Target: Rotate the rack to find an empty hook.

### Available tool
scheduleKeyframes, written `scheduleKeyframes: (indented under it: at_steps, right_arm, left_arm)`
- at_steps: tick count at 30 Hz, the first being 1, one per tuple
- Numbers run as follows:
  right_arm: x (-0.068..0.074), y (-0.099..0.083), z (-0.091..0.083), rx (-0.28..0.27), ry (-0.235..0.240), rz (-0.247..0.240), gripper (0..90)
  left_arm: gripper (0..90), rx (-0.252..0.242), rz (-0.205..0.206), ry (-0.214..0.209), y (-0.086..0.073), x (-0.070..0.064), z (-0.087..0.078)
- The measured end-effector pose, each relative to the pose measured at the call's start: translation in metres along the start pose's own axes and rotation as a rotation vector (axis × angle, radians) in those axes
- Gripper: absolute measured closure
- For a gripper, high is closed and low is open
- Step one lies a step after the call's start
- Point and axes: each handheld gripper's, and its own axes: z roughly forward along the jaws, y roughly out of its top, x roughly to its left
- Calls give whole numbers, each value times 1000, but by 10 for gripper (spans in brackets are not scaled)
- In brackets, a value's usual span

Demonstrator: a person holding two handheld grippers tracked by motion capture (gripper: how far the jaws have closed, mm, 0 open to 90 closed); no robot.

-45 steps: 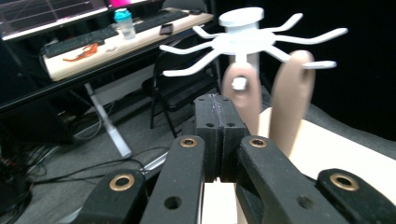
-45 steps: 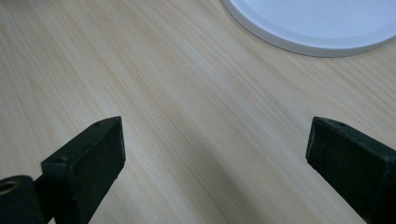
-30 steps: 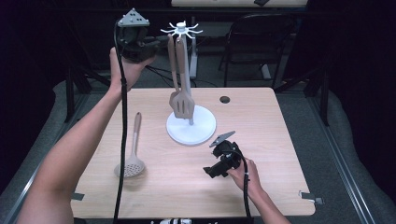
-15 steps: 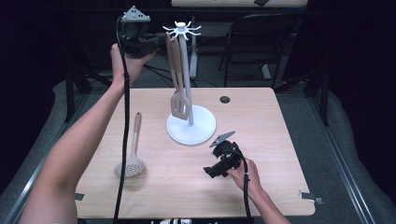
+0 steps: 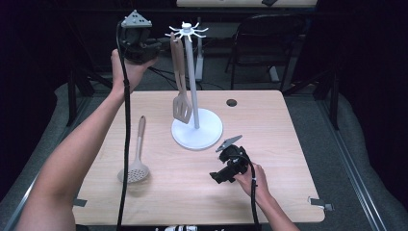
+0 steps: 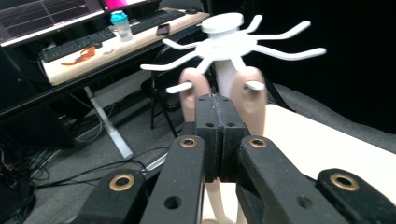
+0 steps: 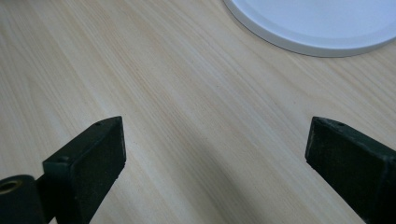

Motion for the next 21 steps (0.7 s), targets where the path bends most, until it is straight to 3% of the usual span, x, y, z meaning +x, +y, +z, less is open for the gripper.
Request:
scheduleKeyframes:
  at_steps: [5, 12, 21]
  right_arm:
    - [1, 0, 0, 4, -5, 6, 48]
    - [1, 0, 2, -11, -1, 10, 48]
    - [0, 0, 0, -5, -3, 1, 50]
  left_arm:
    - [900, -9, 20, -38, 1, -10, -5]
    - [900, -10, 75, -54, 11, -26, -1]
    - [900, 1, 49, -24, 13, -19, 8]
